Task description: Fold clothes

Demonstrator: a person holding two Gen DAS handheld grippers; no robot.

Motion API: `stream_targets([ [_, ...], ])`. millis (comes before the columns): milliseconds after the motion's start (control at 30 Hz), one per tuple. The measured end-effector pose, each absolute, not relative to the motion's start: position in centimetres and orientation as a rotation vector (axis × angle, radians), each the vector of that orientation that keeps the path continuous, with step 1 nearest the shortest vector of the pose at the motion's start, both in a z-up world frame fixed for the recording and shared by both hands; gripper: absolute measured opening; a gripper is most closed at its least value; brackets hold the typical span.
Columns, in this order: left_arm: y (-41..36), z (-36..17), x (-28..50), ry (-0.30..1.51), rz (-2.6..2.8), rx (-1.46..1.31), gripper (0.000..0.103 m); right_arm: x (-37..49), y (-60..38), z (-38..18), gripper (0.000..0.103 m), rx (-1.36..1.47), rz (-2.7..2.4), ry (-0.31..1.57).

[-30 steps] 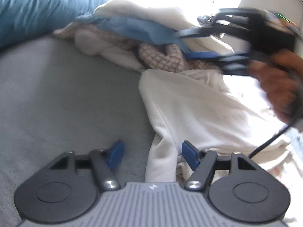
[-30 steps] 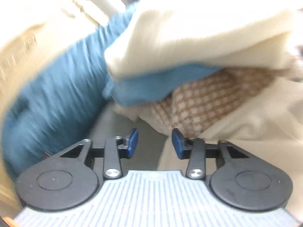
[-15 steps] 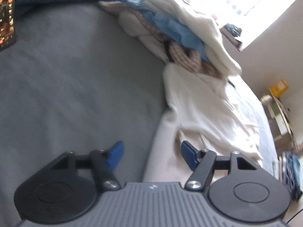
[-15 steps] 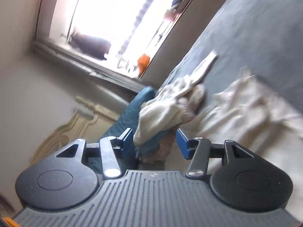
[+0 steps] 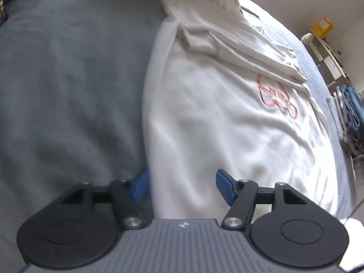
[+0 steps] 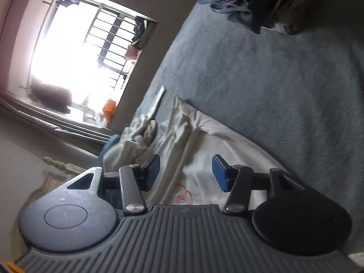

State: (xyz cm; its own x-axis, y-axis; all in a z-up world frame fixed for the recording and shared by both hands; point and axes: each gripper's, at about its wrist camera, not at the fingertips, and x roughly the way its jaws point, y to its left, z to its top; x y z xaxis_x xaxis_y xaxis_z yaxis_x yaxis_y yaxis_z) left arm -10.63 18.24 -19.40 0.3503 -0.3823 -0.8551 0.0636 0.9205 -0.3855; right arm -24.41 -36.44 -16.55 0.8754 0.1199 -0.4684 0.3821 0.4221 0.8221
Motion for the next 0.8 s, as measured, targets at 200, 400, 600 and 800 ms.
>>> stream_targets([
  [200,17.8,-19.8,-13.7,1.236,-0.353,-0.260,0.065,-22.7,-38.5,-20.3,0.054,1.035,-0.200,0.851],
  [400,18.3,-20.9,-15.8,1.292,-0.411,-0.262,0.063,-22.4,-39.0,-23.5,0.052,0.989,-0.191,1.080],
  [600,19.3,-21.8,-16.0,1.319,-0.466,-0.301,0.054,-23.5,-38.5,-24.6,0.050,1.020,-0.116,1.167],
  [800,19.8,-22.6,-17.2,1.335,-0.496,-0.330,0.049,-24.1,-38.1,-24.8,0.047,1.028,-0.047,1.241],
])
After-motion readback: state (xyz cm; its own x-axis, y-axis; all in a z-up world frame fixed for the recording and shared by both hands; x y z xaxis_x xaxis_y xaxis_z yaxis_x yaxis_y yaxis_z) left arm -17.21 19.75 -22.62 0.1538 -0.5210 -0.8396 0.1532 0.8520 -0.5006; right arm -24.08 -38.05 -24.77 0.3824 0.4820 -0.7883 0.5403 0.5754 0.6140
